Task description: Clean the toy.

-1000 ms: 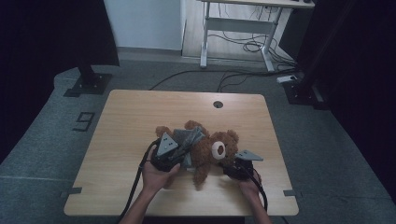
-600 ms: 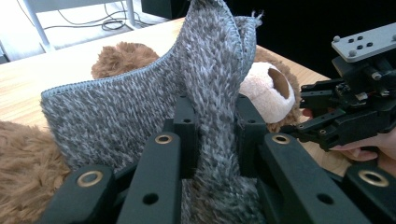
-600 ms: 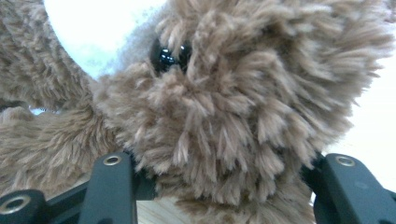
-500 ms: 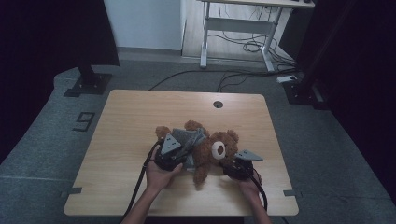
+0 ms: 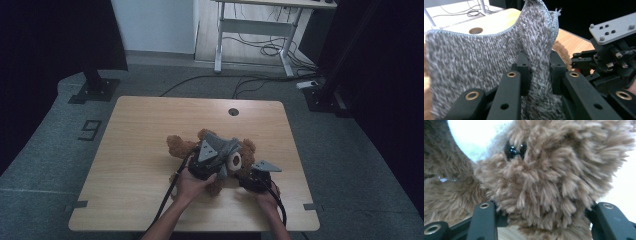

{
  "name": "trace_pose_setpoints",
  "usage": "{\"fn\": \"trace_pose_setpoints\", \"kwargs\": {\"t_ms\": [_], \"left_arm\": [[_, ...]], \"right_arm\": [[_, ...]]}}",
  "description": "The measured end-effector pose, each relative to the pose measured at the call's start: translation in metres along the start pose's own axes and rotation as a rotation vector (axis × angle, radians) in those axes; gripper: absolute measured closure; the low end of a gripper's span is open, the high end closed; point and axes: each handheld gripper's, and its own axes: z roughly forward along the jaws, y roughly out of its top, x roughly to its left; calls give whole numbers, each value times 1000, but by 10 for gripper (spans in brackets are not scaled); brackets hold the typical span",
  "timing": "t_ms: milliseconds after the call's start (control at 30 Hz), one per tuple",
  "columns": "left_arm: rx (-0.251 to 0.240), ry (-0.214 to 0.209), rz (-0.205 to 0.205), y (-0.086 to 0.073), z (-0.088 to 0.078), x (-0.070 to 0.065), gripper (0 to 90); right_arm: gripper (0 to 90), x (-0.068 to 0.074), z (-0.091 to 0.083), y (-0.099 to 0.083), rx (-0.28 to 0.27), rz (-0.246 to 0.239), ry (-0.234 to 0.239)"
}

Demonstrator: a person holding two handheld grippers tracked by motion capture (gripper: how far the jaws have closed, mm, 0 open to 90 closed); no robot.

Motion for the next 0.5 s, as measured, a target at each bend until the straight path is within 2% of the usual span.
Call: {"fn": "trace_pose_setpoints", "kwargs": {"t_ms": [33,133,167,200,233,300,500], "left_arm": [[20,-1,6,-3,9,-3,748],[40,10,12,-10,16,-3,748],[43,15,-10,-19,18,0,750],[43,15,-10,-19,18,0,751],[37,15,-30,-25,17,5,753],[24,15,-44,-30,13,9,756],[8,41,-35,-34,-3,15,759]], "right_arm": [[449,0,0,0,0,-1,0],[454,0,0,0,1,-2,2],[459,-1,0,0,3,-2,4],[459,-1,0,0,3,-2,4],[463,-1,0,0,2,-3,7],[465,-1,0,0,1,-10,9],[467,-2,0,0,2,-14,14]]}}
